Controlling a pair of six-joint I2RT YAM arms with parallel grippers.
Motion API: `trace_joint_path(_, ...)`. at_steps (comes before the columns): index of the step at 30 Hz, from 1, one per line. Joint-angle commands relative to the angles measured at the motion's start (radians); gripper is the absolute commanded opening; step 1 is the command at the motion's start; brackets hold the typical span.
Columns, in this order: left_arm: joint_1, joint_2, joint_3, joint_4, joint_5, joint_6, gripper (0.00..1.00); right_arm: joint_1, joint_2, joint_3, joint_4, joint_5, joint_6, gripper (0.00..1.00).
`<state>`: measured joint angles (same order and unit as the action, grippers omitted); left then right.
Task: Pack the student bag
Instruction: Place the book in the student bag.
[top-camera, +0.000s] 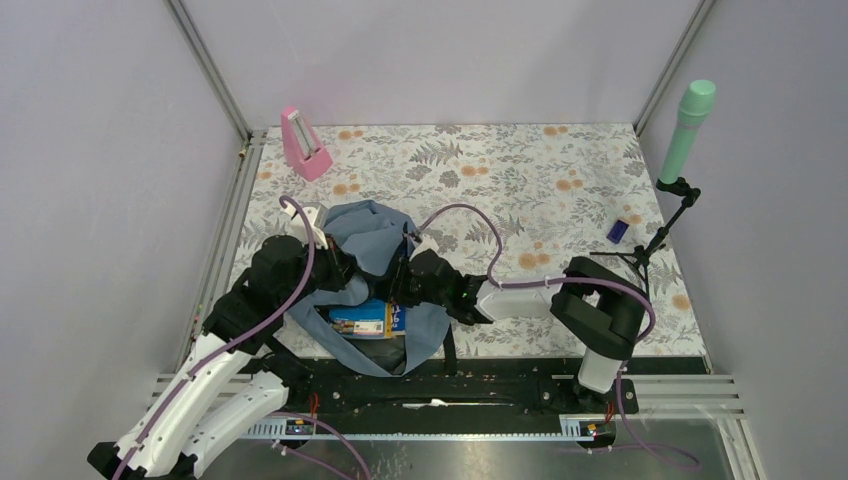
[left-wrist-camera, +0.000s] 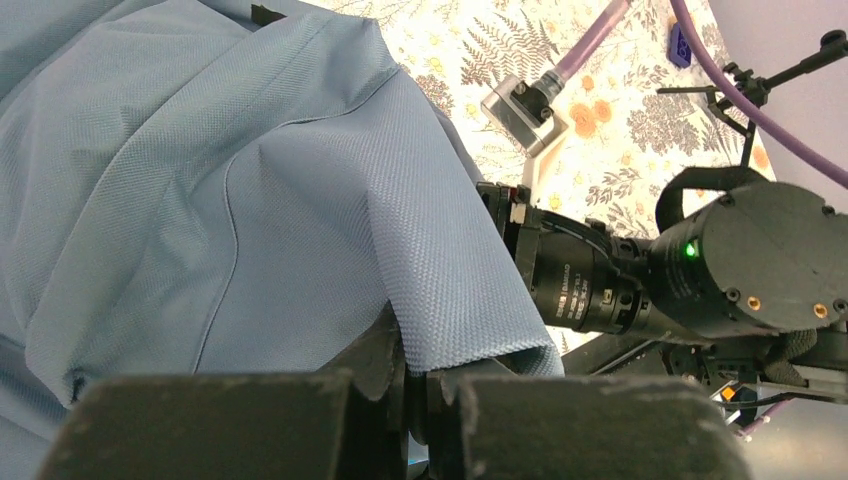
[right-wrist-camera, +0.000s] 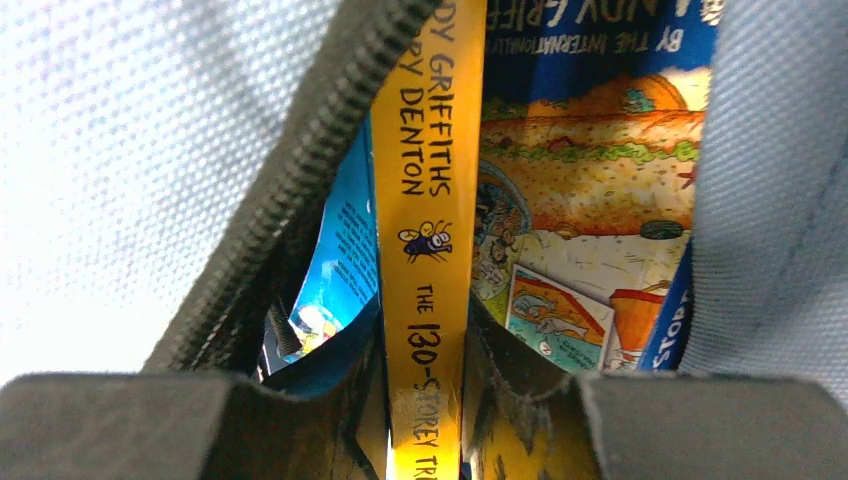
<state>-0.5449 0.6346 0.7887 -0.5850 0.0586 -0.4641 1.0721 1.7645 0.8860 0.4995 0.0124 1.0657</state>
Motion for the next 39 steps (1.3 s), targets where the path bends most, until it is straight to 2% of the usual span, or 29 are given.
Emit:
trace_joint_path(1,-0.009,-0.044,0.05,0.256,0.025,-0.072,0.0,0.042,-0.003,0.04,0.038,0.048,-0.065,0.25)
trace_joint_path(6,-0.009,-0.042,0.039,0.258,0.038,-0.069,0.0,0.042,-0.043,0.069,-0.035,0.17,-0.217,0.42)
trace_joint_path(10,-0.009,-0.025,0.033,0.219,0.07,-0.053,0.0,0.043,-0.092,0.144,-0.276,0.31,-0.371,0.6)
trace_joint_path(14,-0.009,-0.021,0.016,0.209,0.067,-0.048,0.0,0.043,-0.183,0.061,-0.263,0.308,-0.466,0.67)
trace_joint_path(16,-0.009,-0.019,0.013,0.204,0.052,-0.049,0.0,0.045,-0.247,0.003,-0.259,0.296,-0.505,0.78)
trace_joint_path(18,-0.009,-0.015,0.016,0.197,0.028,-0.051,0.0,0.05,-0.328,-0.044,-0.278,0.299,-0.527,0.81)
trace_joint_path(23,-0.007,0.001,0.024,0.191,0.009,-0.045,0.0,0.052,-0.473,-0.129,-0.386,0.361,-0.548,0.84)
trace_joint_path(26,-0.007,0.012,0.028,0.191,0.007,-0.039,0.0,0.053,-0.48,-0.111,-0.486,0.418,-0.565,0.83)
trace_joint_path(28,-0.007,0.017,0.026,0.189,0.01,-0.033,0.0,0.052,-0.463,-0.099,-0.535,0.434,-0.567,0.82)
trace_joint_path(32,-0.007,0.022,0.017,0.186,0.019,-0.006,0.0,0.052,-0.394,-0.071,-0.519,0.393,-0.553,0.81)
trace_joint_path(39,-0.006,0.042,0.02,0.158,0.051,0.046,0.0,0.053,-0.191,0.091,-0.541,0.399,-0.543,0.83)
